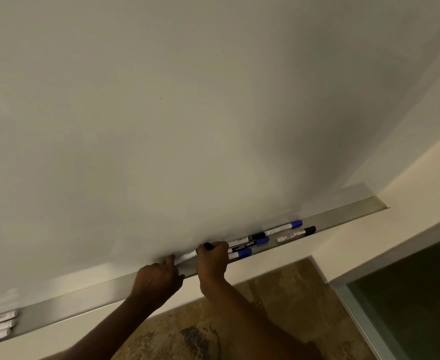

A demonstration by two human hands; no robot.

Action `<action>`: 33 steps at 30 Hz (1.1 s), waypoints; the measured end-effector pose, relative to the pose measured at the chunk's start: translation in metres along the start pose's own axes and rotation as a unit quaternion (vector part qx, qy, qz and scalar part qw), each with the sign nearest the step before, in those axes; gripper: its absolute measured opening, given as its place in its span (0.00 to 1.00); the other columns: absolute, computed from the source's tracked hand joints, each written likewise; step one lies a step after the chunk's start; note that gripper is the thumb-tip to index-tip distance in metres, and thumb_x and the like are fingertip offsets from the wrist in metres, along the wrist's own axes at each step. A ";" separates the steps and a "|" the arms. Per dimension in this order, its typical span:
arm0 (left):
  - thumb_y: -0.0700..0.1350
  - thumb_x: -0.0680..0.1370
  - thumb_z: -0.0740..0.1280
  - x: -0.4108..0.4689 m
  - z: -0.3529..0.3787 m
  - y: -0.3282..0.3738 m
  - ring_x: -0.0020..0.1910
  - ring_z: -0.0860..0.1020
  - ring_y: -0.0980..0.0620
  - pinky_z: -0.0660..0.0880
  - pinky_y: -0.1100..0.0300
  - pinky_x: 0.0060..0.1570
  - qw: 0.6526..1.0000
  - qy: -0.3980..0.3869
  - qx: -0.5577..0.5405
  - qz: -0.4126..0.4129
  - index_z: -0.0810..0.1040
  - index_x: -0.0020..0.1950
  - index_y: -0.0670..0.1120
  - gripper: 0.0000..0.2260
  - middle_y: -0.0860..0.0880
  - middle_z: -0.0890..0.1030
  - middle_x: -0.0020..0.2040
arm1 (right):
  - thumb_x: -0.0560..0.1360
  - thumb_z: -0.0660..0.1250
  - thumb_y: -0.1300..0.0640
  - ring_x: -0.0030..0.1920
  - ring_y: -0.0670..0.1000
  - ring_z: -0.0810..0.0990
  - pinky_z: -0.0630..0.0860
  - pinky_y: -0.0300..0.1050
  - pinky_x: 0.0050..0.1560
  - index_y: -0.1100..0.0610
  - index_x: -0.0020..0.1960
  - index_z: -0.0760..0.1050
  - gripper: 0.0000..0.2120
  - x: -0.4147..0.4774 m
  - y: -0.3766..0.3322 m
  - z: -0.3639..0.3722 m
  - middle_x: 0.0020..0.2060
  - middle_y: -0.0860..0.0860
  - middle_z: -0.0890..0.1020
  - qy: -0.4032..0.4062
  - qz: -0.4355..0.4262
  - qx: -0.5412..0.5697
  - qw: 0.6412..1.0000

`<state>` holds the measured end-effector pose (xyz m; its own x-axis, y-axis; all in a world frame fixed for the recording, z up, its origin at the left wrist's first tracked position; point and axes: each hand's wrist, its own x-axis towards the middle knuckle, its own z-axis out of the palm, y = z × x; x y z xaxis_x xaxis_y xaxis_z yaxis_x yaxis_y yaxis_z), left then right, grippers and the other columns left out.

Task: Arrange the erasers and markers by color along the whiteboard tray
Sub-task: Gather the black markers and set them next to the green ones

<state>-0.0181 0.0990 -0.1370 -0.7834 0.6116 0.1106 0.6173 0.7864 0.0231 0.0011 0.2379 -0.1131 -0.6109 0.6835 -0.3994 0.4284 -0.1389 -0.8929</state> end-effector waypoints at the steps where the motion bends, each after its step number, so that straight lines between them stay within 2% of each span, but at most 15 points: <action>1: 0.51 0.58 0.81 0.001 -0.002 0.002 0.16 0.74 0.46 0.69 0.62 0.18 1.000 -0.002 0.000 -0.006 0.81 0.47 0.36 0.26 0.45 0.78 0.23 | 0.74 0.70 0.63 0.49 0.56 0.80 0.79 0.41 0.48 0.60 0.52 0.69 0.11 -0.006 -0.002 -0.002 0.50 0.58 0.79 -0.006 -0.016 -0.003 1.000; 3: 0.53 0.60 0.81 0.002 -0.006 0.005 0.18 0.75 0.45 0.70 0.62 0.19 1.000 0.010 -0.008 -0.019 0.81 0.48 0.38 0.26 0.45 0.79 0.24 | 0.74 0.71 0.62 0.48 0.53 0.81 0.77 0.34 0.45 0.60 0.52 0.69 0.12 -0.017 -0.005 -0.006 0.48 0.56 0.80 -0.010 -0.076 -0.023 0.997; 6: 0.52 0.66 0.78 0.005 -0.017 0.010 0.21 0.77 0.46 0.70 0.62 0.19 0.998 0.055 -0.039 -0.021 0.82 0.47 0.42 0.18 0.47 0.81 0.27 | 0.73 0.72 0.61 0.43 0.48 0.80 0.74 0.27 0.40 0.60 0.51 0.69 0.12 -0.031 -0.007 -0.016 0.44 0.52 0.79 -0.021 -0.167 -0.046 0.985; 8: 0.54 0.75 0.69 0.006 -0.022 0.014 0.22 0.77 0.47 0.71 0.62 0.20 0.995 0.080 -0.062 0.000 0.82 0.45 0.44 0.14 0.48 0.81 0.28 | 0.72 0.73 0.61 0.43 0.47 0.80 0.75 0.27 0.41 0.59 0.51 0.70 0.13 -0.035 -0.006 -0.021 0.44 0.51 0.80 -0.045 -0.196 -0.050 0.978; 10: 0.59 0.81 0.50 0.006 -0.025 0.016 0.21 0.76 0.49 0.69 0.63 0.20 0.991 0.101 -0.088 0.008 0.81 0.41 0.45 0.26 0.50 0.79 0.26 | 0.72 0.73 0.59 0.43 0.45 0.81 0.76 0.28 0.42 0.56 0.51 0.70 0.14 -0.037 -0.007 -0.027 0.44 0.49 0.80 -0.076 -0.209 -0.052 0.973; 11: 0.59 0.81 0.46 0.005 -0.027 0.017 0.21 0.75 0.49 0.69 0.62 0.20 0.990 0.109 -0.093 0.011 0.80 0.39 0.45 0.29 0.50 0.78 0.26 | 0.71 0.74 0.58 0.42 0.43 0.80 0.76 0.27 0.41 0.54 0.51 0.70 0.14 -0.036 -0.007 -0.030 0.43 0.48 0.80 -0.095 -0.218 -0.049 0.970; 14: 0.56 0.80 0.50 0.005 -0.032 0.021 0.20 0.73 0.48 0.64 0.63 0.20 0.989 0.108 -0.100 0.003 0.77 0.37 0.45 0.23 0.50 0.75 0.24 | 0.73 0.71 0.51 0.40 0.42 0.81 0.78 0.32 0.41 0.52 0.50 0.72 0.11 -0.029 -0.007 -0.042 0.40 0.46 0.81 -0.151 -0.249 -0.014 0.957; 17: 0.59 0.81 0.43 0.003 -0.036 0.020 0.18 0.71 0.48 0.61 0.63 0.20 0.988 0.109 -0.111 -0.016 0.74 0.35 0.46 0.28 0.50 0.74 0.22 | 0.76 0.67 0.48 0.39 0.47 0.80 0.79 0.38 0.39 0.57 0.50 0.73 0.12 -0.005 -0.007 -0.055 0.39 0.50 0.80 -0.113 -0.238 -0.010 0.965; 19: 0.58 0.81 0.45 0.001 -0.036 0.018 0.18 0.71 0.48 0.62 0.63 0.20 0.988 0.110 -0.110 -0.020 0.74 0.34 0.46 0.27 0.50 0.74 0.22 | 0.76 0.67 0.51 0.41 0.51 0.80 0.76 0.36 0.37 0.61 0.51 0.74 0.13 0.022 -0.004 -0.065 0.40 0.52 0.80 -0.025 -0.198 -0.067 0.978; 20: 0.57 0.81 0.50 0.001 -0.037 0.017 0.18 0.71 0.48 0.63 0.63 0.20 0.988 0.110 -0.105 -0.018 0.73 0.34 0.47 0.23 0.51 0.74 0.22 | 0.76 0.67 0.52 0.42 0.53 0.81 0.75 0.37 0.38 0.63 0.52 0.75 0.13 0.037 -0.002 -0.070 0.42 0.54 0.81 0.023 -0.174 -0.117 0.977; 22: 0.52 0.76 0.59 0.000 -0.040 0.017 0.18 0.71 0.48 0.63 0.64 0.20 0.990 0.103 -0.100 -0.006 0.72 0.34 0.47 0.13 0.51 0.73 0.22 | 0.76 0.68 0.53 0.46 0.57 0.81 0.77 0.43 0.40 0.65 0.53 0.76 0.15 0.063 0.003 -0.078 0.46 0.59 0.82 0.087 -0.135 -0.213 0.964; 25: 0.49 0.72 0.65 -0.004 -0.044 0.019 0.18 0.69 0.49 0.61 0.65 0.20 0.991 0.089 -0.098 0.012 0.71 0.34 0.47 0.09 0.51 0.72 0.22 | 0.73 0.70 0.48 0.49 0.60 0.78 0.79 0.50 0.41 0.66 0.51 0.76 0.20 0.083 0.006 -0.085 0.48 0.63 0.80 0.149 -0.086 -0.330 0.928; 28: 0.44 0.68 0.73 -0.008 -0.045 0.018 0.18 0.68 0.49 0.61 0.64 0.20 0.991 0.094 -0.095 0.015 0.72 0.33 0.46 0.11 0.51 0.71 0.21 | 0.71 0.71 0.46 0.49 0.62 0.74 0.77 0.51 0.41 0.66 0.49 0.75 0.22 0.091 0.009 -0.086 0.50 0.64 0.78 0.177 -0.054 -0.383 0.905; 33: 0.47 0.68 0.70 -0.014 -0.047 0.014 0.17 0.68 0.50 0.60 0.64 0.19 0.992 0.084 -0.092 0.002 0.71 0.33 0.47 0.09 0.51 0.71 0.21 | 0.71 0.70 0.43 0.50 0.61 0.72 0.79 0.51 0.46 0.64 0.50 0.75 0.23 0.096 0.017 -0.083 0.53 0.64 0.76 0.176 -0.032 -0.405 0.897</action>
<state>0.0047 0.0978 -0.0913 -0.7669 0.5795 0.2757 0.6355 0.7456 0.2006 0.0051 0.3611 -0.1496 -0.4650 0.8750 -0.1350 0.8296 0.3775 -0.4113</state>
